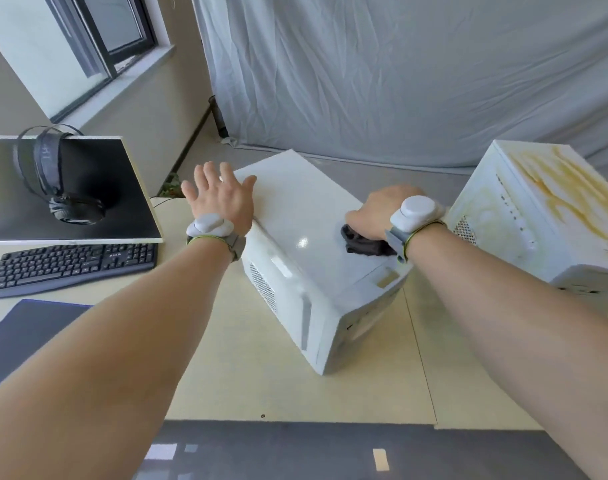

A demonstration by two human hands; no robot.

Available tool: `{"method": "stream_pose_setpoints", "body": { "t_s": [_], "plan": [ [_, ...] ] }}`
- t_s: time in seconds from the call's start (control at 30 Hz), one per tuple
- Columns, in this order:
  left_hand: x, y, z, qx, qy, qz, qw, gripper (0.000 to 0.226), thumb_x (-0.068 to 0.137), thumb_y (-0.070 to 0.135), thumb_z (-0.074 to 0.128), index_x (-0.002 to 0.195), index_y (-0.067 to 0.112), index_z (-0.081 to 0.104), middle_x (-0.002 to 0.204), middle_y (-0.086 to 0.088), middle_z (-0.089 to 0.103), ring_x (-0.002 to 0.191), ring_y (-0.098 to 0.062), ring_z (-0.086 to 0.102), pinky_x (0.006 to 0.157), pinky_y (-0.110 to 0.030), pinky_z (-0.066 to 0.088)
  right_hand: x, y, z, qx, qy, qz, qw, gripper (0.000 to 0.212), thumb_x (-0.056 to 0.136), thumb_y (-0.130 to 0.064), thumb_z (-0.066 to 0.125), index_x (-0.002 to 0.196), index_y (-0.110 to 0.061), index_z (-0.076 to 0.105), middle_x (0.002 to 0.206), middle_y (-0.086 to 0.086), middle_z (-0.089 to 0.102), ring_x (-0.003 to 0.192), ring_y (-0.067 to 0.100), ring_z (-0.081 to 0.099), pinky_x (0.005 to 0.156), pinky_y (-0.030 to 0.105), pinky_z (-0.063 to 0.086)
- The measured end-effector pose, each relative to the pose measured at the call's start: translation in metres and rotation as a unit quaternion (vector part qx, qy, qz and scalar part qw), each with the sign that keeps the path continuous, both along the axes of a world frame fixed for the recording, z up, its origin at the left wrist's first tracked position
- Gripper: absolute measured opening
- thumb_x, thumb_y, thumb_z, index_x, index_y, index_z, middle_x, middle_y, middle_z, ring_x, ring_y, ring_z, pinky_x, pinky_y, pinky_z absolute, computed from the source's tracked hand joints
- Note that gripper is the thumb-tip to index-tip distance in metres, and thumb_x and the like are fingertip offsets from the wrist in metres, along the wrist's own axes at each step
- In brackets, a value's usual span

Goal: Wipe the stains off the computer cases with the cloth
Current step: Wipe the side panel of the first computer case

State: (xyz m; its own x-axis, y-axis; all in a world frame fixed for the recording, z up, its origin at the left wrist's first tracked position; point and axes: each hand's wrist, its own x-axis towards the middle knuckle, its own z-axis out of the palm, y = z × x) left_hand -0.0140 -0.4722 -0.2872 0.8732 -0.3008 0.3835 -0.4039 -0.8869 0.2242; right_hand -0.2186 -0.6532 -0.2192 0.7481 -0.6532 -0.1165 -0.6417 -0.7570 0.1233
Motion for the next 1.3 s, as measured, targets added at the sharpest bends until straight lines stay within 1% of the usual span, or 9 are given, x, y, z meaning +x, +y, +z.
{"method": "stream_pose_setpoints", "body": {
  "t_s": [0.17,0.33,0.5,0.6,0.73,0.9,1.03,1.13,1.3],
  "plan": [
    [-0.002,-0.032,0.018,0.036,0.076,-0.014,0.996,0.056,0.1,0.057,0.033,0.122,0.008,0.052,0.122,-0.014,0.052,0.115,-0.034,0.047,0.097,-0.048,0.032,-0.021,0.013,0.002,0.046,0.016,-0.033,0.998,0.037,0.086,-0.051,0.041,0.076,-0.018,0.056,0.072,-0.002,0.053,0.063,0.018,0.048,0.061,0.029,0.034],
    [-0.063,-0.036,0.028,-0.14,0.209,-0.028,0.967,0.046,0.101,0.036,0.041,0.127,-0.001,0.051,0.131,-0.021,0.051,0.124,-0.035,0.048,0.102,-0.047,0.036,-0.023,0.008,0.007,0.046,-0.011,0.004,0.999,0.029,0.083,-0.042,0.045,0.073,-0.018,0.057,0.084,0.005,0.062,0.069,0.026,0.055,0.062,0.031,0.038],
    [-0.103,-0.022,0.002,-0.251,0.385,-0.026,0.888,0.069,0.089,0.049,0.032,0.128,-0.005,0.05,0.117,-0.024,0.052,0.122,-0.045,0.053,0.101,-0.057,0.043,-0.021,0.002,0.002,0.082,-0.062,0.061,0.993,0.032,0.09,-0.034,0.041,0.064,-0.019,0.05,0.089,0.008,0.06,0.074,0.032,0.053,0.063,0.032,0.036],
    [-0.109,-0.031,0.009,-0.263,0.343,-0.011,0.902,0.066,0.09,0.05,0.033,0.13,-0.002,0.045,0.131,-0.025,0.051,0.124,-0.044,0.049,0.106,-0.057,0.04,-0.021,0.003,-0.004,0.052,-0.038,0.048,0.997,0.035,0.086,-0.04,0.039,0.07,-0.015,0.058,0.075,0.006,0.061,0.064,0.025,0.054,0.056,0.029,0.035],
    [-0.104,-0.035,0.01,-0.217,0.343,-0.041,0.913,0.066,0.093,0.05,0.032,0.132,-0.003,0.041,0.127,-0.027,0.052,0.118,-0.046,0.051,0.095,-0.053,0.041,-0.019,0.003,-0.007,0.032,-0.03,0.035,0.998,0.036,0.084,-0.044,0.039,0.084,-0.016,0.061,0.082,0.005,0.058,0.074,0.029,0.056,0.056,0.028,0.031],
    [-0.06,-0.035,0.026,-0.057,0.343,-0.119,0.93,0.053,0.104,0.039,0.03,0.133,-0.004,0.041,0.083,-0.004,0.042,0.115,-0.043,0.054,0.088,-0.045,0.04,-0.025,0.025,-0.003,0.086,-0.02,0.039,0.995,0.034,0.084,-0.046,0.041,0.073,-0.018,0.057,0.08,0.003,0.061,0.071,0.026,0.057,0.057,0.029,0.036],
    [-0.034,-0.039,0.044,0.092,0.26,-0.13,0.952,0.034,0.103,0.016,0.037,0.136,0.009,0.036,0.133,-0.021,0.043,0.12,-0.042,0.048,0.105,-0.05,0.04,-0.02,0.05,0.006,0.188,0.007,0.065,0.98,0.03,0.085,-0.041,0.044,0.07,-0.018,0.056,0.075,0.001,0.058,0.066,0.023,0.055,0.056,0.031,0.035],
    [-0.028,-0.045,0.046,0.209,0.183,-0.096,0.956,0.047,0.105,0.042,0.032,0.148,0.021,0.031,0.151,-0.014,0.034,0.138,-0.038,0.034,0.114,-0.062,0.022,-0.006,0.039,0.021,0.198,0.022,0.069,0.978,0.026,0.089,-0.036,0.047,0.076,-0.015,0.055,0.084,0.004,0.059,0.073,0.026,0.055,0.059,0.031,0.035],
    [-0.079,-0.04,0.037,0.087,0.186,0.016,0.978,0.062,0.102,0.056,0.03,0.142,0.01,0.041,0.149,-0.016,0.041,0.143,-0.03,0.031,0.118,-0.055,0.021,0.035,-0.042,0.038,0.137,-0.149,0.005,0.979,0.029,0.09,-0.031,0.048,0.098,-0.008,0.063,0.12,0.02,0.065,0.099,0.038,0.06,0.075,0.033,0.039]
  ]
}}
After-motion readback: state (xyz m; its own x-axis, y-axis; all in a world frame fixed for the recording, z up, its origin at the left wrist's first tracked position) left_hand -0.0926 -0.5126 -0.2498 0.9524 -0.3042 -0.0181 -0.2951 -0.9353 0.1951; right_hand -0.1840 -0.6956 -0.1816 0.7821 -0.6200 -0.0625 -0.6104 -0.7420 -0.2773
